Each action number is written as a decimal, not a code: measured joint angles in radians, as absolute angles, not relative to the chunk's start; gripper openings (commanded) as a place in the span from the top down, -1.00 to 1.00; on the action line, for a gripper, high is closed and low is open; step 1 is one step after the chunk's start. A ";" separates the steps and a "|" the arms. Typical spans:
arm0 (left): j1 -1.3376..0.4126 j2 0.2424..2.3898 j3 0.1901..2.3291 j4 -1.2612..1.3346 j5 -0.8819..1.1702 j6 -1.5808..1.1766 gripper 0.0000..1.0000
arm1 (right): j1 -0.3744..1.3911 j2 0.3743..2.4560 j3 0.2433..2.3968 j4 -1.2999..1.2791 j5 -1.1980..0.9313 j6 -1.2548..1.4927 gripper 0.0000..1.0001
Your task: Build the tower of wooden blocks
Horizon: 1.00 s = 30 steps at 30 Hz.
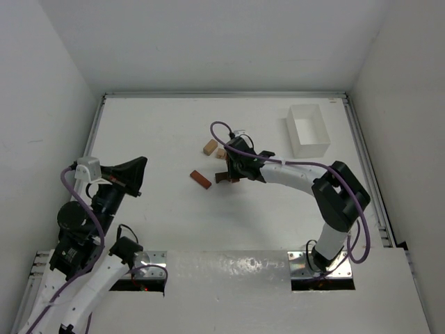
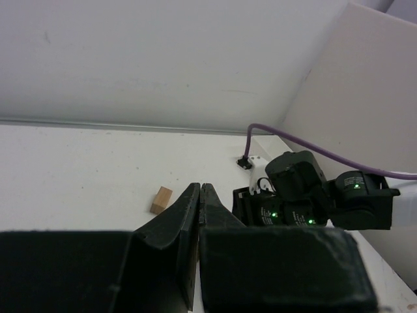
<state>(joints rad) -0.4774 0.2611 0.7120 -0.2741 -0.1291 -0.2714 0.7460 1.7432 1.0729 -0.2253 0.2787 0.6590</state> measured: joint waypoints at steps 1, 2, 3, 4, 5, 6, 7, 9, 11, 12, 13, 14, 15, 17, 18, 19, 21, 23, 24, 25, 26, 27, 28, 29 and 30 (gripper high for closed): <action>-0.482 0.256 0.712 -0.274 -0.133 -0.271 0.97 | 0.751 1.753 1.082 -0.226 0.284 0.666 0.66; -0.487 0.252 0.712 -0.274 -0.136 -0.271 0.97 | 0.756 1.763 1.090 -0.226 0.287 0.674 0.66; -0.492 0.249 0.712 -0.274 -0.139 -0.271 0.97 | 0.760 1.771 1.095 -0.226 0.289 0.680 0.66; -0.496 0.246 0.712 -0.275 -0.140 -0.271 0.97 | 0.765 1.781 1.102 -0.229 0.290 0.685 0.66; -0.499 0.245 0.712 -0.275 -0.142 -0.271 0.97 | 0.770 1.788 1.106 -0.230 0.289 0.690 0.66; -0.503 0.244 0.712 -0.275 -0.145 -0.271 0.97 | 0.774 1.795 1.111 -0.233 0.291 0.695 0.66; -0.505 0.242 0.712 -0.276 -0.146 -0.271 0.97 | 0.776 1.799 1.114 -0.234 0.293 0.700 0.66; -0.507 0.239 0.712 -0.278 -0.150 -0.271 0.97 | 0.780 1.802 1.115 -0.236 0.297 0.709 0.66; -0.510 0.236 0.712 -0.279 -0.153 -0.271 0.97 | 0.782 1.802 1.115 -0.237 0.304 0.715 0.66; -0.511 0.235 0.712 -0.281 -0.154 -0.271 0.97 | 0.783 1.802 1.115 -0.237 0.307 0.718 0.66; -0.511 0.234 0.712 -0.281 -0.154 -0.271 0.97 | 0.783 1.802 1.115 -0.238 0.308 0.720 0.66; -0.511 0.234 0.712 -0.282 -0.154 -0.271 0.97 | 0.785 1.802 1.115 -0.237 0.310 0.723 0.65; -0.511 0.233 0.712 -0.282 -0.155 -0.271 0.97 | 0.786 1.802 1.115 -0.238 0.312 0.726 0.65; -0.511 0.233 0.712 -0.282 -0.156 -0.271 0.97 | 0.786 1.802 1.115 -0.238 0.314 0.731 0.65; -0.511 0.233 0.712 -0.282 -0.156 -0.271 0.97 | 0.786 1.802 1.115 -0.237 0.315 0.734 0.65; -0.511 0.233 0.712 -0.282 -0.157 -0.271 0.97 | 0.787 1.803 1.115 -0.237 0.315 0.735 0.65; -0.511 0.233 0.712 -0.282 -0.157 -0.271 0.97 | 0.788 1.806 1.115 -0.237 0.315 0.738 0.65; -0.511 0.233 0.712 -0.282 -0.157 -0.271 0.97 | 0.788 1.814 1.115 -0.237 0.315 0.741 0.65; -0.511 0.233 0.712 -0.282 -0.157 -0.271 0.97 | 0.788 1.818 1.115 -0.238 0.315 0.742 0.65; -0.511 0.233 0.712 -0.282 -0.157 -0.271 0.97 | 0.788 1.822 1.115 -0.238 0.315 0.742 0.65; -0.511 0.233 0.712 -0.282 -0.157 -0.271 0.97 | 0.788 1.825 1.115 -0.238 0.315 0.743 0.64; -0.511 0.233 0.712 -0.282 -0.157 -0.271 0.97 | 0.788 1.828 1.115 -0.238 0.315 0.743 0.64; -0.512 0.233 0.712 -0.282 -0.157 -0.271 0.97 | 0.788 1.830 1.115 -0.238 0.315 0.743 0.64; -0.512 0.233 0.712 -0.282 -0.157 -0.271 0.97 | 0.788 1.832 1.115 -0.239 0.315 0.744 0.64; -0.512 0.233 0.712 -0.282 -0.157 -0.271 0.97 | 0.788 1.832 1.115 -0.239 0.315 0.745 0.64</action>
<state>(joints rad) -0.5117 0.2325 0.7120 -0.2817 -0.1566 -0.2714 0.7879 1.8324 1.1149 -0.2386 0.3145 0.7448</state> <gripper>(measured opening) 0.016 0.327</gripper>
